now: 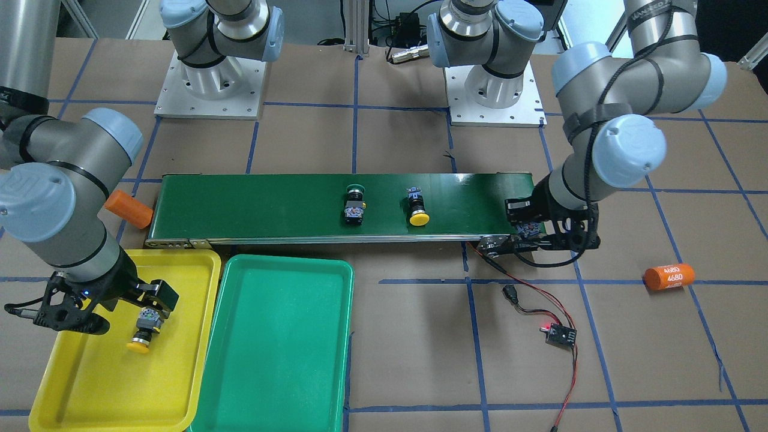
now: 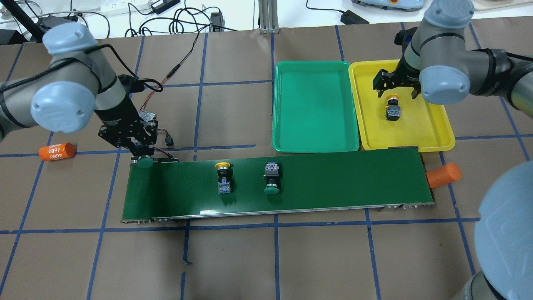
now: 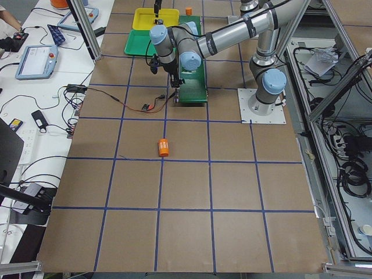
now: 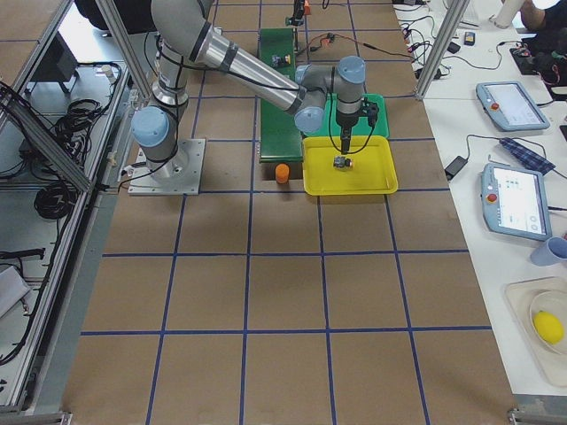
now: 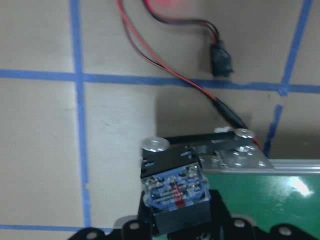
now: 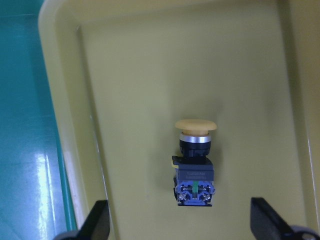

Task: Sort buttons by color to trays
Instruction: 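Place the button on the belt with the left gripper while the right gripper rises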

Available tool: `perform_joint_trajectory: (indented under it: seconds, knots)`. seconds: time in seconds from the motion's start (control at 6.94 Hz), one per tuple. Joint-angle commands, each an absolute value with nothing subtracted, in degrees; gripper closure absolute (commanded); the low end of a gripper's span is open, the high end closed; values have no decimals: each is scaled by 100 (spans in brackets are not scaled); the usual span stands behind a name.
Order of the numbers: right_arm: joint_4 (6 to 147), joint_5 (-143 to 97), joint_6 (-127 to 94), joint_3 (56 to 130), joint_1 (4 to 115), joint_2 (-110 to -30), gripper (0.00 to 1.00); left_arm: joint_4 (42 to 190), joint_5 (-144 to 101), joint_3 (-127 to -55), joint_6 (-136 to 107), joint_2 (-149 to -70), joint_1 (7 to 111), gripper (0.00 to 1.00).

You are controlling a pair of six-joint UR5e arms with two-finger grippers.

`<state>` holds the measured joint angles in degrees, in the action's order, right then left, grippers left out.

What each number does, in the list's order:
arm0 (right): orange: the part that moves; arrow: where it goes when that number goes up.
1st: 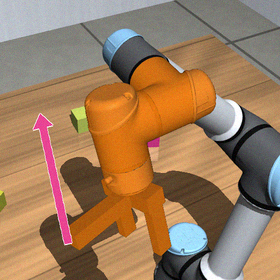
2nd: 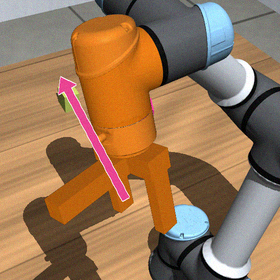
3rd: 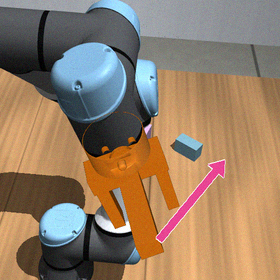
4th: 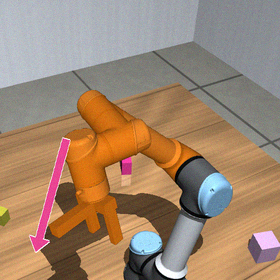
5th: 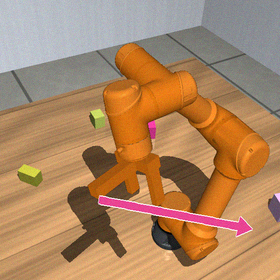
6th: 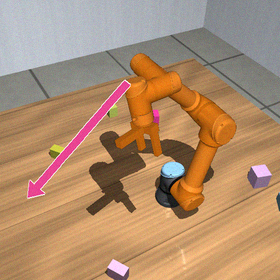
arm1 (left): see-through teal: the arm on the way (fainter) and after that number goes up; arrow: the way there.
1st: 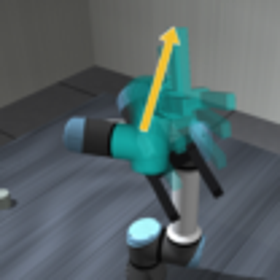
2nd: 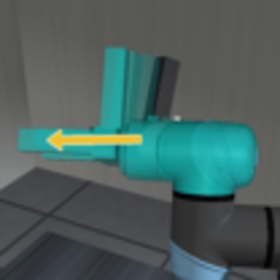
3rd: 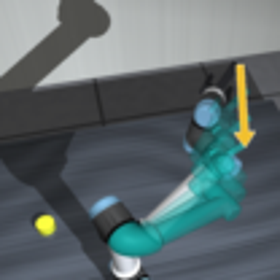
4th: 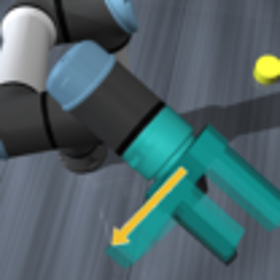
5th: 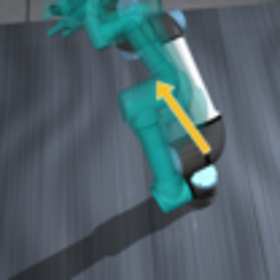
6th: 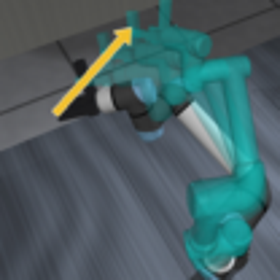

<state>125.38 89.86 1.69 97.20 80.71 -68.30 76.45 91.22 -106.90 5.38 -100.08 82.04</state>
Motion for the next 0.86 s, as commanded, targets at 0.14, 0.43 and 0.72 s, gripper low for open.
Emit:
perform_joint_trajectory:
  seconds: [0.14, 0.43, 0.72]
  knots:
    - [10624, 8842, 150, 9712, 8217, -8440, 0, 7427, 9105, -11556, 579, -9511, 8464, 97]
    - [9794, 8842, 132, 9791, 8515, -9234, 0, 7427, 9097, -11672, 956, -9431, 8525, 1]
    - [9475, 8842, 114, 9974, 8989, -9211, 0, 7217, 9106, -11175, 1324, -9448, 8342, 0]
